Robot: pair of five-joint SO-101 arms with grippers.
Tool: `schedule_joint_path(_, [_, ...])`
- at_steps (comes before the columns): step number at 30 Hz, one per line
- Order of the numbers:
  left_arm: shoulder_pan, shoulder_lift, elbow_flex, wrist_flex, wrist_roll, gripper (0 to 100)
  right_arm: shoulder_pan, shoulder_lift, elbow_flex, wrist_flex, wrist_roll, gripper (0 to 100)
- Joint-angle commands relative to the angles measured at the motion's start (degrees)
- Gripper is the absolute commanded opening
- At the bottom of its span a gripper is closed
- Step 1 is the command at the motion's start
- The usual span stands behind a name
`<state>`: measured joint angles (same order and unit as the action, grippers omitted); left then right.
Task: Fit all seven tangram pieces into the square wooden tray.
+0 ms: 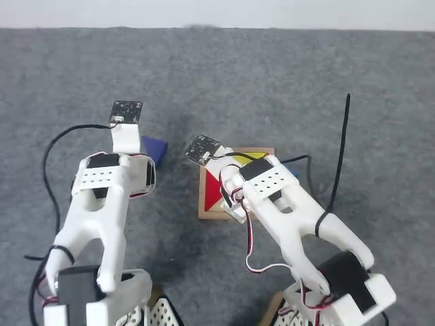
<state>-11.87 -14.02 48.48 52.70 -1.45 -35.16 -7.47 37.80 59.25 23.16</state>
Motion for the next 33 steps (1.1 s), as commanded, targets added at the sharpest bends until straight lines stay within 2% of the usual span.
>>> schedule_joint_path(1, [-0.35, -0.88, -2.33, -1.14, 0.70, 11, -0.22, -0.92, -2.20, -0.66, 0.79, 28.1])
schedule_joint_path(4, [-0.35, -0.88, -2.33, -1.14, 0.70, 11, 0.84, -1.89, -4.04, -0.48, -1.14, 24.0])
schedule_joint_path(11, [-0.26, -0.88, -2.33, -1.23, 0.70, 11, 12.09, -10.07, -6.77, -1.27, -9.76, 1.0])
schedule_joint_path(17, [-0.18, -0.88, -2.33, -1.14, 0.70, 11, 13.14, -3.91, -6.59, -2.42, -11.69, 0.9])
schedule_joint_path(23, [-0.26, -0.88, -2.33, -1.14, 0.62, 11, 9.10, 4.62, -6.77, -5.58, -11.69, 0.9])
schedule_joint_path(28, [-0.26, -0.88, -2.33, -1.23, 0.62, 11, 5.05, 5.49, -6.77, -5.58, -11.69, 0.9])
schedule_joint_path(33, [-0.26, -0.88, -2.33, -1.14, 0.62, 11, 5.67, 4.97, -6.77, -5.58, -11.69, 1.0])
